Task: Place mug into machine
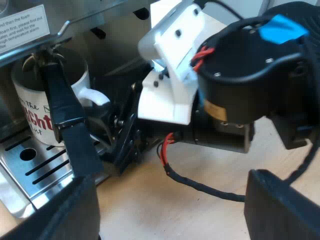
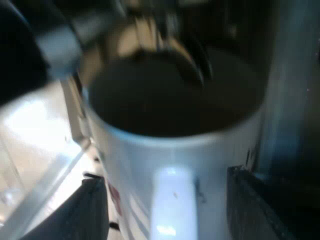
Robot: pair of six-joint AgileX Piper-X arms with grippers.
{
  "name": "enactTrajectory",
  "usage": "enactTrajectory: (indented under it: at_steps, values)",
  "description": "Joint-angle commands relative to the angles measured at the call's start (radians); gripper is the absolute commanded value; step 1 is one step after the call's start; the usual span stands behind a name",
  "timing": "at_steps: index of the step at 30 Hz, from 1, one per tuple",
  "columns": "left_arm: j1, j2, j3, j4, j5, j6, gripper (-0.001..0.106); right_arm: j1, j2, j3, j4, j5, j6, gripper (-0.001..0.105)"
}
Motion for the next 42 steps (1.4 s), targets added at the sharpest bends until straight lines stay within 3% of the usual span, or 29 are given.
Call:
enactTrajectory:
  at_steps: [1,14,24,30,33,38,42]
  values:
    - [-0.003,-0.002,-0.002,-0.011,0.002,-0.001,0.063,0.010,-0.039,-0.007,0.042,0.003,-0.020,0.054]
    - [-0.003,-0.002,-0.002,-0.011,0.002,-0.001,0.063,0.066,-0.185,0.006,0.251,0.061,-0.020,0.054]
    - [-0.003,-0.002,-0.002,-0.011,0.002,-0.001,0.063,0.163,-0.355,0.121,0.258,0.091,-0.020,0.054]
    - [-0.003,-0.002,-0.002,-0.019,0.002,-0.001,0.063,0.228,-0.440,0.134,0.258,0.091,-0.104,0.054]
    - [-0.003,-0.002,-0.002,-0.027,0.002,-0.001,0.063,0.243,-0.464,0.134,0.258,0.103,-0.111,0.053]
    - [-0.003,-0.002,-0.002,-0.072,0.002,-0.001,0.063,0.258,-0.522,0.134,0.258,0.106,-0.111,0.029]
    - [-0.003,-0.002,-0.002,-0.099,0.002,-0.001,0.065,0.260,-0.554,0.134,0.267,0.106,-0.111,0.000]
